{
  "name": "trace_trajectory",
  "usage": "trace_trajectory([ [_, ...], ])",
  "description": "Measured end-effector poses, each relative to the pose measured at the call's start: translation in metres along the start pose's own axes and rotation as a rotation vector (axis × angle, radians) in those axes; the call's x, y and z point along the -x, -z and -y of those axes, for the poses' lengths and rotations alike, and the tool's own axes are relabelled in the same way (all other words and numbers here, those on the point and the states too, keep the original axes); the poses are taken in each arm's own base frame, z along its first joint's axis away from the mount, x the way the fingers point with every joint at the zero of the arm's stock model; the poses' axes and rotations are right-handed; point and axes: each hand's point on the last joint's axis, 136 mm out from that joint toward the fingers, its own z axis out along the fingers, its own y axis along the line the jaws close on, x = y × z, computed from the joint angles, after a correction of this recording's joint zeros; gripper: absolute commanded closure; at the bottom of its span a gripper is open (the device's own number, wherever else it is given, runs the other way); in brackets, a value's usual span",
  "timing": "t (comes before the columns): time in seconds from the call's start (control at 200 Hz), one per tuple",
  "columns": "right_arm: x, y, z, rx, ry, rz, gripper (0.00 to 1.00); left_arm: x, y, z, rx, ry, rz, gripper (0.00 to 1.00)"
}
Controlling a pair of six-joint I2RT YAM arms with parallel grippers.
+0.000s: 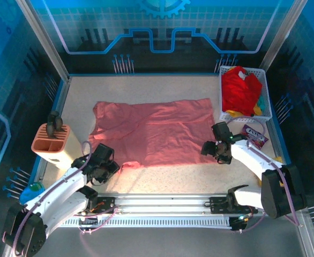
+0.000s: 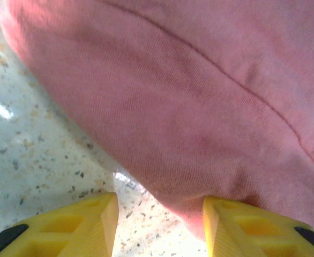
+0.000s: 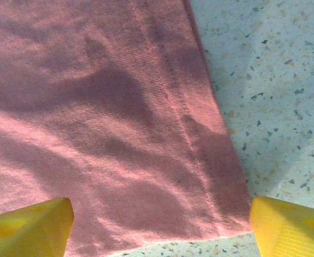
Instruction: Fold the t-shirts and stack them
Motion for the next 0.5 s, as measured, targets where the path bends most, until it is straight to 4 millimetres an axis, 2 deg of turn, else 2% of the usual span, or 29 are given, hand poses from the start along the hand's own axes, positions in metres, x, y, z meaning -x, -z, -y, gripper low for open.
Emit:
trace_trajectory([
  [0.245, 0.008, 0.015, 0.013, -0.029, -0.028, 0.068, 0.19, 0.012, -0.005, 0.001, 0.020, -0.009, 0.057, 0.62],
  [0.41, -0.004, 0.000, 0.020, -0.059, -0.038, 0.006, 0.29, 0.016, -0.010, 0.003, 0.035, -0.031, 0.076, 0.72],
  [0.5, -0.010, -0.010, 0.020, -0.058, -0.042, -0.034, 0.39, 0.019, -0.010, 0.004, 0.039, -0.039, 0.086, 0.82],
])
